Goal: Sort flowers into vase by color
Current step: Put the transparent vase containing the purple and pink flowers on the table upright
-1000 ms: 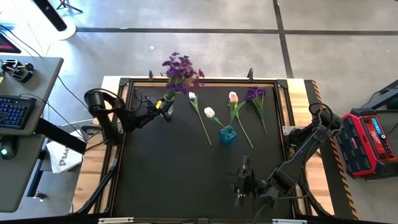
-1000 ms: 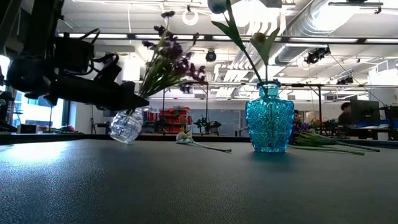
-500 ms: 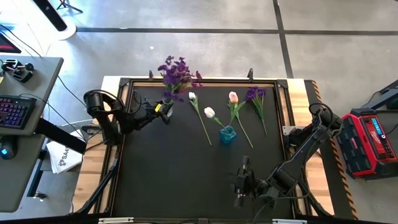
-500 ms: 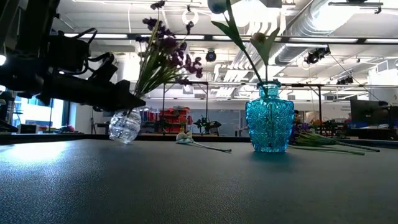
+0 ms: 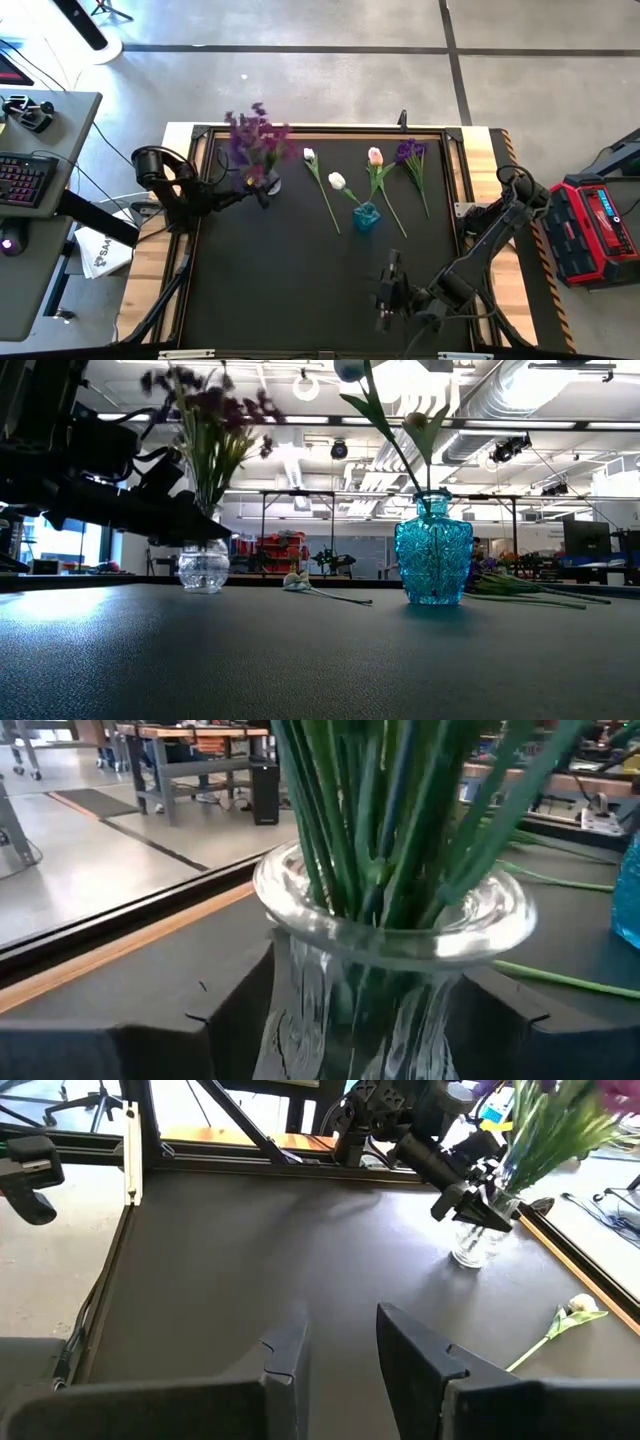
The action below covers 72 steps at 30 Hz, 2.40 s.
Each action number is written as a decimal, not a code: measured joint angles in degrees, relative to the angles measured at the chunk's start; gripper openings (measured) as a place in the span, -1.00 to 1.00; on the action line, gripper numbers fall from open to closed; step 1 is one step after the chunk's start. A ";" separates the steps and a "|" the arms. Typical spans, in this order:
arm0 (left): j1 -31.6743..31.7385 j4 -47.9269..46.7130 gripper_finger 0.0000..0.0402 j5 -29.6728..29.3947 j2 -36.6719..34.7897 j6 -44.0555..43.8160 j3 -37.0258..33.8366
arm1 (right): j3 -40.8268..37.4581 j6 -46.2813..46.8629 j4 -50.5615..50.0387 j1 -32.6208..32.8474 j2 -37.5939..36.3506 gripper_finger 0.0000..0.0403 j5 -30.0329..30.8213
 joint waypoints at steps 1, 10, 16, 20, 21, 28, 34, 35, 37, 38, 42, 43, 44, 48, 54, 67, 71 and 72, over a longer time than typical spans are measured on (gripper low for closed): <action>0.01 -0.24 0.23 0.13 0.00 -0.07 0.00 | 0.00 -0.02 0.00 -0.02 0.00 -0.58 0.00; 0.05 -2.92 0.34 0.18 -0.28 -0.35 0.15 | 0.00 0.01 0.21 0.00 0.00 -0.58 -0.12; -0.08 -2.88 0.31 -4.73 -0.25 -0.74 0.17 | 0.00 0.02 0.22 0.00 0.00 -0.58 -0.17; -0.01 -2.14 0.24 -9.39 -0.07 0.12 0.33 | 0.00 -0.08 0.20 -0.11 0.00 -0.58 -0.17; 0.01 -2.36 0.23 -11.41 -0.06 0.35 0.55 | 0.00 -0.10 0.20 -0.20 0.00 -0.58 -0.16; 0.97 -3.90 0.21 -22.82 0.02 4.72 2.63 | 0.00 -0.33 0.17 -0.76 0.00 -0.58 -0.44; 6.15 -4.29 0.21 -23.94 -0.02 2.92 3.04 | 0.00 -0.46 0.14 -0.76 0.00 -0.58 -0.45; 6.90 -4.43 0.21 -23.10 -0.06 2.17 3.04 | 0.00 -0.46 0.13 -0.76 0.00 -0.58 -0.44; 7.96 -5.10 0.21 -21.39 -0.13 1.03 3.02 | 0.00 -0.46 0.14 -0.76 0.00 -0.58 -0.45; 8.19 -5.42 0.21 -20.58 -0.22 0.96 2.96 | 0.00 -0.46 0.13 -0.76 0.00 -0.58 -0.45; 8.22 -5.12 0.22 -19.26 -0.24 2.12 2.19 | 0.00 -0.46 0.12 -0.76 0.00 -0.58 -0.44; 8.22 -4.97 0.24 -19.01 -0.24 2.13 1.88 | 0.00 -0.46 0.13 -0.76 0.00 -0.58 -0.46; 8.20 -4.72 0.27 -18.79 -0.27 2.07 1.43 | 0.00 -0.43 0.13 -0.76 0.00 -0.58 -0.53; 8.12 -4.70 0.42 -18.47 -0.28 1.63 0.20 | 0.00 -0.07 0.02 -0.76 0.00 -0.58 -0.61; 6.80 -6.55 0.63 -18.40 -0.04 1.81 -0.07 | 0.00 -0.04 0.01 -0.76 0.00 -0.58 -0.61; 2.76 -11.06 0.70 -21.34 -0.22 3.79 0.12 | 0.00 -0.02 0.13 -0.76 0.00 -0.58 -0.61; 1.36 -11.36 0.70 -23.19 -0.22 3.63 0.12 | 0.00 -0.02 0.13 -0.76 0.00 -0.58 -0.61; 1.10 -11.47 0.70 -23.56 -0.22 3.49 0.11 | 0.00 -0.02 0.13 -0.76 0.00 -0.58 -0.61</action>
